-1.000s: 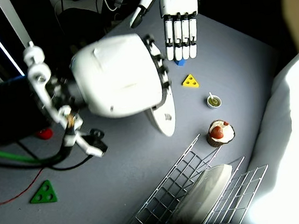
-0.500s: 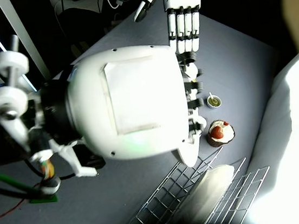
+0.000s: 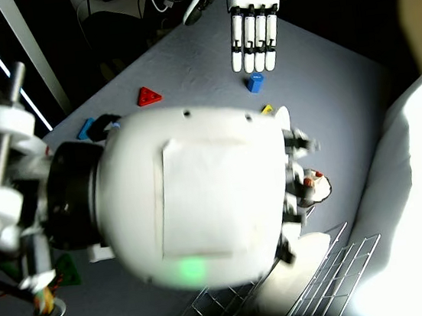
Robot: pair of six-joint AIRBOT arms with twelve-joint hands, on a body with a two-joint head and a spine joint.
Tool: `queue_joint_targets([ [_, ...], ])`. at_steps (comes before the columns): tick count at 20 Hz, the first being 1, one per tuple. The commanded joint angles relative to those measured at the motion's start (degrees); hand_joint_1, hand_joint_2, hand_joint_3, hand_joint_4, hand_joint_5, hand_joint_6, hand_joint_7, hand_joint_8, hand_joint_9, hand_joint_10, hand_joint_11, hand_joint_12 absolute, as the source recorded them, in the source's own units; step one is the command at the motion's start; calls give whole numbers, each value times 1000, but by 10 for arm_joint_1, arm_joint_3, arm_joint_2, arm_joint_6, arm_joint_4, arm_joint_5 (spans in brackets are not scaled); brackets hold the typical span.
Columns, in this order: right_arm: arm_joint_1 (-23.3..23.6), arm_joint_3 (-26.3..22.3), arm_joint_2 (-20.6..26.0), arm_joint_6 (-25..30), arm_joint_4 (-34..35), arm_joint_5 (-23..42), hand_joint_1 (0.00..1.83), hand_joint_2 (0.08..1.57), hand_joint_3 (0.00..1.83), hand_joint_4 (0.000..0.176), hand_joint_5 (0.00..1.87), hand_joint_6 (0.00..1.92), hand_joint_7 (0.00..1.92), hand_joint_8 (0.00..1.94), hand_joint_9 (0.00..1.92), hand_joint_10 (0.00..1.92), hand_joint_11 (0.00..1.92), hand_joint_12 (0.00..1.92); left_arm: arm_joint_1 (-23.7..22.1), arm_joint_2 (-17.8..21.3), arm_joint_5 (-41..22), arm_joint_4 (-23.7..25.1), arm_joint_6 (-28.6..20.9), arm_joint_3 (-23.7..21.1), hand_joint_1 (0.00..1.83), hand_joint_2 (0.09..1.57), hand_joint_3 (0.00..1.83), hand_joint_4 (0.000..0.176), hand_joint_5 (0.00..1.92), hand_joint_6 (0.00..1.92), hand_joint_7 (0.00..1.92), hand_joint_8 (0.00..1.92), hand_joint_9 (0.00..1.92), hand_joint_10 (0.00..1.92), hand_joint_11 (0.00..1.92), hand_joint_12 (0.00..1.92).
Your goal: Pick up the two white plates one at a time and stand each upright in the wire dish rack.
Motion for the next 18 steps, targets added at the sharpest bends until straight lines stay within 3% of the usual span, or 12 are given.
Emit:
queue_joint_targets([
  [1, 15, 0, 5, 8, 19, 66, 1389, 1070, 1, 0, 934, 1007, 1069, 696, 1121, 918, 1207, 401, -4, 1, -43, -37, -1, 2, 0, 903, 0, 0, 9, 0, 47, 1, 62, 3, 81, 6],
  [5, 27, -1, 7, 8, 32, 53, 1384, 1089, 0, 0, 885, 1092, 1028, 759, 1086, 971, 1211, 329, -4, -2, -58, -24, -1, -8, 0, 907, 0, 0, 18, 4, 54, 4, 64, 3, 80, 5],
  [10, 39, -1, 7, 8, 57, 27, 1388, 1082, 0, 0, 885, 1046, 1059, 748, 1100, 952, 1232, 288, -4, -2, -61, -6, -1, -24, 0, 909, 1, 0, 24, 5, 63, 5, 71, 4, 84, 6],
  [11, 40, -1, 7, 8, 69, 15, 1475, 1055, 8, 0, 911, 953, 1092, 622, 1129, 767, 1046, 1135, -4, -2, -55, -5, -1, -28, 11, 905, 0, 0, 45, 11, 81, 11, 86, 9, 96, 11],
  [12, 42, -1, 7, 8, 80, 3, 1407, 1068, 0, 0, 916, 1009, 1092, 669, 1125, 868, 1049, 823, -4, -2, -55, -9, -1, -30, 1, 904, 0, 0, 35, 6, 71, 5, 81, 6, 92, 9],
  [14, 43, -2, 9, 8, 88, -6, 1389, 1079, 1, 0, 893, 1052, 1069, 729, 1101, 933, 1169, 489, -4, -2, -62, -14, -1, -33, 27, 906, 0, 0, 57, 12, 93, 12, 97, 10, 98, 11],
  [18, 45, -7, 14, 8, 101, -28, 1387, 1080, 0, 0, 898, 1069, 1061, 710, 1100, 945, 1218, 389, -4, -1, -65, -13, -1, -48, 29, 910, 1, 0, 37, 0, 66, 0, 75, 0, 84, 4],
])
